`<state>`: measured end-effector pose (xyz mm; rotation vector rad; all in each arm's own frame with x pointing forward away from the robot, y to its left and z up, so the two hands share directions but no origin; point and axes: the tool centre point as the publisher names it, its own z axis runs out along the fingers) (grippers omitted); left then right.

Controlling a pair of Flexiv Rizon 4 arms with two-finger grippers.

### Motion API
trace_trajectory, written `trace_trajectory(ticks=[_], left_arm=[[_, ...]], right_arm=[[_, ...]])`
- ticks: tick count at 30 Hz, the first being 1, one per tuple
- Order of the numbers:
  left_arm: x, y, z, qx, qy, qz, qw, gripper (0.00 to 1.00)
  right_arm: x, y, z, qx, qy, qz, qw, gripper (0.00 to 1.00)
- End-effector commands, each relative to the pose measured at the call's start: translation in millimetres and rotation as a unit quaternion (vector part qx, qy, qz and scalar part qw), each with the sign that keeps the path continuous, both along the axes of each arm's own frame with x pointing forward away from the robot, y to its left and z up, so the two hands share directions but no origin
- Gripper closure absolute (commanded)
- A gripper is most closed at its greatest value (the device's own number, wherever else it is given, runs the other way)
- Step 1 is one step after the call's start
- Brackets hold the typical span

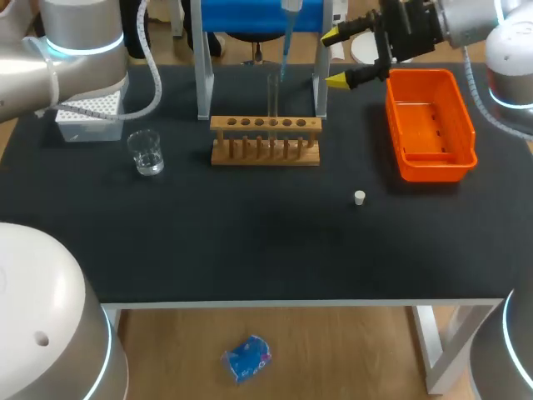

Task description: Invert the test tube, pick up the pipette, mount the tip to pipette, aspirate from beaker and dispense into the tube, eject the tip, return the pipette, and cap with the stopper.

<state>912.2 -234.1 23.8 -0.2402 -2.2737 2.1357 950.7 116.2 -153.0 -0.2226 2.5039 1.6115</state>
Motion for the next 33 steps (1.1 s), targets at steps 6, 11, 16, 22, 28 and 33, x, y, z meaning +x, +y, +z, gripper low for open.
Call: trace_trajectory(ticks=[6,11,16,22,28,33], left_arm=[[-47.1,0,-8.0,-0.022,-0.020,0.047,0.998,1.00],[-62.0,-5,-19.4,-0.030,-0.023,0.047,0.998,1.00],[-72.7,-4,-33.2,-0.035,-0.003,0.060,0.998,1.00],[-72.7,-4,-33.2,-0.035,-0.003,0.060,0.998,1.00],[-72.7,-4,-33.2,-0.035,-0.003,0.060,0.998,1.00],[-72.7,-4,-33.2,-0.035,-0.003,0.060,0.998,1.00]], right_arm=[[-73.6,-21,13,0.066,0.030,-0.003,0.997,0.00],[-104.3,-24,11,0.080,0.047,-0.002,0.996,0.00],[-125.2,-26,4,0.101,0.068,0.010,0.993,0.00],[-125.2,-26,4,0.101,0.068,0.010,0.993,0.00],[-125.2,-26,4,0.101,0.068,0.010,0.993,0.00],[-125.2,-26,4,0.101,0.068,0.010,0.993,0.00]])
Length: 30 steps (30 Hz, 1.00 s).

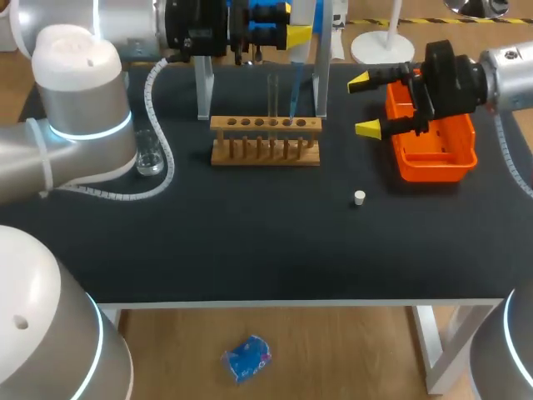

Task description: Invert the test tube, pick up the pipette, mount the tip to pipette, aspirate from beaker and dispense into the tube, eject the tip, return the pipette, and cap with the stopper.

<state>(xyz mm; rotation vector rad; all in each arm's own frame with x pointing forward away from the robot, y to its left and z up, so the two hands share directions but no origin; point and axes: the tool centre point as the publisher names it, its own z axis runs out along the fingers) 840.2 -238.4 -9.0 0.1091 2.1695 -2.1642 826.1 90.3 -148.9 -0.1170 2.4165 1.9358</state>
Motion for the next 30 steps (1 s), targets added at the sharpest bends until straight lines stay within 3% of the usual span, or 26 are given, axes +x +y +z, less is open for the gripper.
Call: trace_trajectory(ticks=[1,3,11,18,30], left_arm=[[-0.7,0,-0.4,-0.002,-0.001,0.001,1.000,1.00],[-0.7,0,-0.4,-0.002,-0.001,0.001,1.000,1.00],[-4.0,5,-30.5,-0.017,0.030,0.003,0.999,1.00],[-12.1,8,-52.6,-0.023,0.041,0.009,0.999,1.00],[-23.2,11,-87.9,-0.022,0.045,0.013,0.999,1.00]], right_arm=[[-0.6,0,0,-0.001,0.000,0.000,1.000,0.00],[-1.2,0,-3,0.000,0.002,0.001,1.000,0.00],[-15.8,3,-21,0.035,0.027,0.008,0.999,0.00],[-24.6,10,-33,0.066,0.026,0.010,0.997,0.00],[-9.7,39,-22,0.090,0.029,0.002,0.996,0.00]])
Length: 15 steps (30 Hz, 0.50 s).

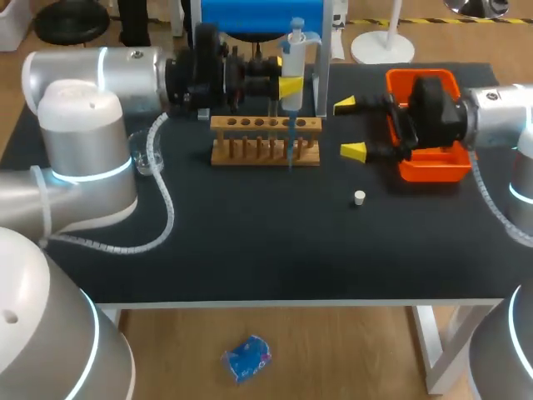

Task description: Invert the test tube, pick up the pipette, mount the tip to pipette, aspirate from beaker and dispense into the tube, eject the tip, return the pipette, and cap with the stopper.

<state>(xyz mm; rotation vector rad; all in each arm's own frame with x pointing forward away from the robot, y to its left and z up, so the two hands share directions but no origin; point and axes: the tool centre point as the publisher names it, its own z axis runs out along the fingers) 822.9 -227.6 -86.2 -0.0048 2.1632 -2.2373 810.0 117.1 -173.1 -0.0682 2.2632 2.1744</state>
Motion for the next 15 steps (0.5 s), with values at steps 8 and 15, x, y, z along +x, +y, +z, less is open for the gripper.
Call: trace_trajectory(ticks=[8,15], left_arm=[[-4.8,1,-29.4,0.001,0.010,0.008,1.000,1.00],[-1.7,-1,-36.4,0.001,0.004,0.010,1.000,1.00]], right_arm=[[13.3,27,11,0.010,0.022,-0.002,1.000,0.00],[11.0,44,10,0.014,0.031,0.007,0.999,0.00]])
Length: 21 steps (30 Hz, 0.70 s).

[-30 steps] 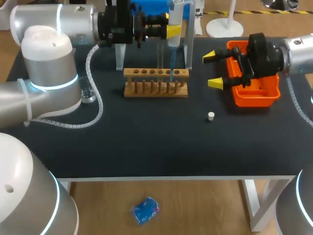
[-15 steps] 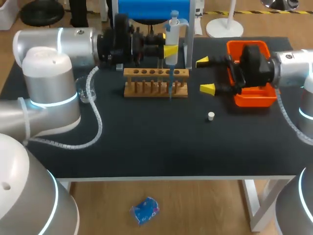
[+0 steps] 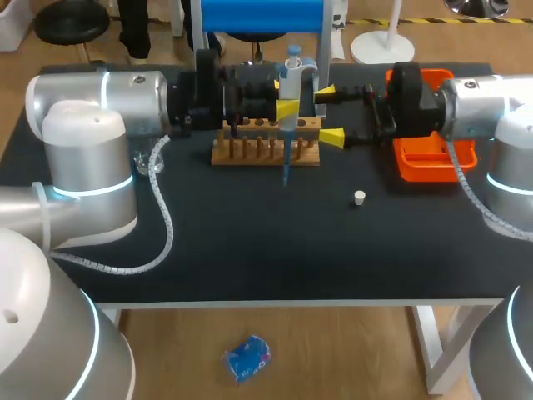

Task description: Invert the test tube, pick up the pipette, mount the tip to pipette, aspirate from beaker and dispense into the tube, eject the tip, return the pipette, and cap with the stopper.

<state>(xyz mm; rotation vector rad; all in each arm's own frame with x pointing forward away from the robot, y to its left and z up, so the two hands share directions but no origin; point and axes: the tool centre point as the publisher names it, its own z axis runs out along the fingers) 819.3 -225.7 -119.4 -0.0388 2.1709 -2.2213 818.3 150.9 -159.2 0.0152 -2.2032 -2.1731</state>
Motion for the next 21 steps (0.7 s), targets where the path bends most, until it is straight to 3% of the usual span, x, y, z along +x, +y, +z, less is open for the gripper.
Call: trace_trajectory(ticks=[1,19,21], left_arm=[[2.6,-3,-4.1,-0.003,-0.003,0.001,1.000,1.00],[9.6,-4,-10.7,-0.001,0.002,0.008,1.000,1.00],[9.7,-4,-10.8,-0.001,0.003,0.010,1.000,1.00]], right_arm=[[2.4,12,-5,0.001,0.002,0.003,1.000,0.00],[-1.5,48,-7,0.003,-0.003,0.032,0.999,0.00],[-1.2,49,-8,0.002,-0.003,0.033,0.999,0.07]])
